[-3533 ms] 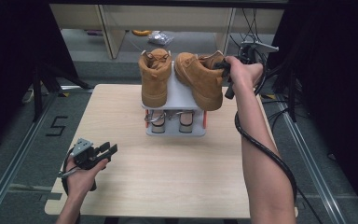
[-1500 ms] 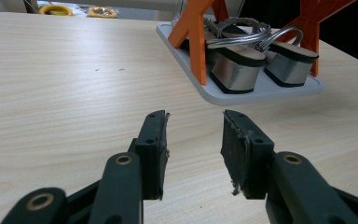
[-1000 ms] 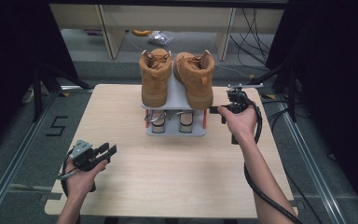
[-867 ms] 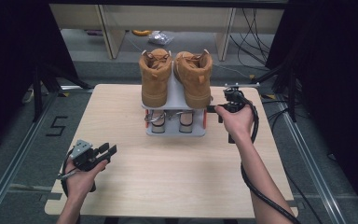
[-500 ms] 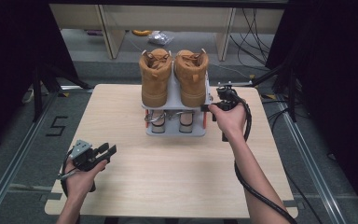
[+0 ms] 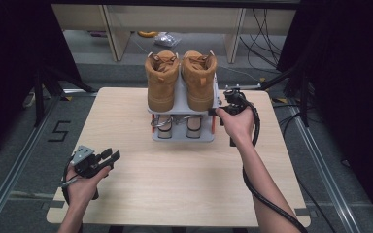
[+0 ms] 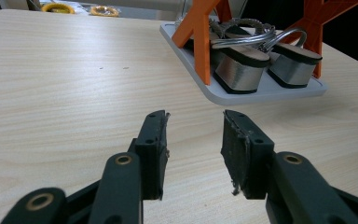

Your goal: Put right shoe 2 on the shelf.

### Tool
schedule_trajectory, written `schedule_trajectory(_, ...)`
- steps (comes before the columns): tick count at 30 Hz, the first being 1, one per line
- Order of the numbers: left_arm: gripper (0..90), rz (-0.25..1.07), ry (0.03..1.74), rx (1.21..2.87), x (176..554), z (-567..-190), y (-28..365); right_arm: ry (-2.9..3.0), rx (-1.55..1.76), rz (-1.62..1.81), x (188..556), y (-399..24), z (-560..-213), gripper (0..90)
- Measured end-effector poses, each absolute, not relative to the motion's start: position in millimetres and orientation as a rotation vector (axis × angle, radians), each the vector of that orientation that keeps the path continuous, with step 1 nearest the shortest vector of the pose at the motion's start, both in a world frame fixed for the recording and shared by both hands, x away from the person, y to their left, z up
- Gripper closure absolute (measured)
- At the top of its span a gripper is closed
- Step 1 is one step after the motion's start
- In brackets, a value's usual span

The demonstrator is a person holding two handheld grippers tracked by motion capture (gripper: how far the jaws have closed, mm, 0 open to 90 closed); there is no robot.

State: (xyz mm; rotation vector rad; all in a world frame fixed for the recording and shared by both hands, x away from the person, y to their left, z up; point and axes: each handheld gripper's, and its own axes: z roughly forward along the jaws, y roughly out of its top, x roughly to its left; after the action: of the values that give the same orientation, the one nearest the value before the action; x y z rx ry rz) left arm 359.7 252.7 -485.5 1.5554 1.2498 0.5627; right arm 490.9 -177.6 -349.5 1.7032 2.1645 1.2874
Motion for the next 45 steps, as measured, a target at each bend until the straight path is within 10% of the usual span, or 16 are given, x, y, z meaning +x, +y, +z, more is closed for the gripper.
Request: schedule_trajectory(45,58.2,0.555,1.254,1.552,360.6,-492.2,250.8,2.049,1.701,1.208,419.5,-267.7,-421.4,60.3)
